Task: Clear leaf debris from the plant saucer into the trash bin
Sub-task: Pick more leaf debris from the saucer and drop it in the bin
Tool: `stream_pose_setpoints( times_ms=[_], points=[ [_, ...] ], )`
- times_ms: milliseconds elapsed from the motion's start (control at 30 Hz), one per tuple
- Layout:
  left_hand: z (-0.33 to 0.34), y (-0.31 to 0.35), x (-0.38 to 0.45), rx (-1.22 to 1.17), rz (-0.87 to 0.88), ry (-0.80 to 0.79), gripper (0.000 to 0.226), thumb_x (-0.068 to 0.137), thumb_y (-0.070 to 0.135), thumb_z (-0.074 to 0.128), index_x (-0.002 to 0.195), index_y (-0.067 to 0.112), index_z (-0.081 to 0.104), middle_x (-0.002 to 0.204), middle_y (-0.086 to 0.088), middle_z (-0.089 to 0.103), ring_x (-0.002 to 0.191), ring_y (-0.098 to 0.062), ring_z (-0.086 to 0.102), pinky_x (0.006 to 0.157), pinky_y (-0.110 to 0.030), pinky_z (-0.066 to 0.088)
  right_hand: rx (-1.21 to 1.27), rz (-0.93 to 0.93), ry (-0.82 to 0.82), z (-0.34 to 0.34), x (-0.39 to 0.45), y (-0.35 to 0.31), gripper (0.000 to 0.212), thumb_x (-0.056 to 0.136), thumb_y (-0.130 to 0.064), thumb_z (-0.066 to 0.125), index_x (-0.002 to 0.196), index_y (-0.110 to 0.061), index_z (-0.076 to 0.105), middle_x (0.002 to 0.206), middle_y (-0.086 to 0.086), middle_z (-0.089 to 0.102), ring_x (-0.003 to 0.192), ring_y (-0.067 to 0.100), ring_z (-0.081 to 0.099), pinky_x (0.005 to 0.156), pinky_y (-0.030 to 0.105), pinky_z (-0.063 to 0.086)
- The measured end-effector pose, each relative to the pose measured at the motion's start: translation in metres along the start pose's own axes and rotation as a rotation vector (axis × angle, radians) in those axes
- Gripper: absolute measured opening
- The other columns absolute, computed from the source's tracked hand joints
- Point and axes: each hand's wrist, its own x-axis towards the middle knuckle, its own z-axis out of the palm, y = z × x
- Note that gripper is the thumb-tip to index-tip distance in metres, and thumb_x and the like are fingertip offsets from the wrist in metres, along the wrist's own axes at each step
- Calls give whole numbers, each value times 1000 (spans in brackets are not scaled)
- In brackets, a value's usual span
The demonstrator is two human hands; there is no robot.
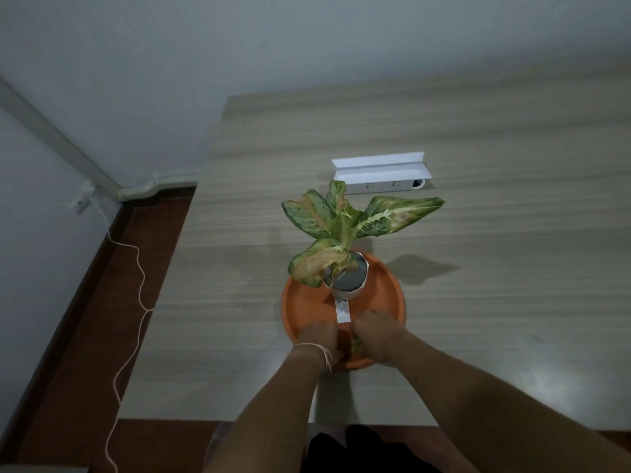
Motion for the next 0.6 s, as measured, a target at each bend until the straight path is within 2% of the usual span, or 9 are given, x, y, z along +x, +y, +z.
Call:
stream_pose_setpoints(
  times_ms=[167, 367, 500, 600],
  points=[
    [5, 1, 3, 34, -15, 15, 28, 85, 26, 57, 105, 11, 67, 112, -18, 66, 105, -37, 61, 89, -42, 51, 47, 20, 16, 2, 1, -6, 33, 82, -40, 68, 97, -11, 65, 106, 15, 67, 95, 32, 63, 80, 41, 52],
    [7, -2, 7, 74, 36, 22, 25, 87, 30, 52, 98, 17, 70, 104, -14, 69, 96, -34, 64, 83, -40, 53, 39, 9, 41, 6, 4, -10, 32, 86, -40, 61, 100, -11, 64, 106, 15, 66, 95, 33, 62, 81, 41, 52],
    [6, -5, 8, 77, 76, 4, 21, 84, 26, 54, 93, 20, 71, 101, -11, 69, 93, -33, 65, 81, -38, 52, 103, 50, 44, 5, 6, -12, 24, 89, -26, 57, 103, -9, 67, 110, 15, 66, 100, 33, 63, 84, 40, 51],
    [3, -8, 7, 94, 90, -2, 22, 83, 26, 54, 95, 23, 71, 102, -10, 69, 93, -32, 64, 81, -39, 52, 199, 83, 57, 8, 8, -10, 19, 88, -18, 57, 98, -10, 71, 104, 13, 69, 95, 31, 65, 81, 38, 53]
  ],
)
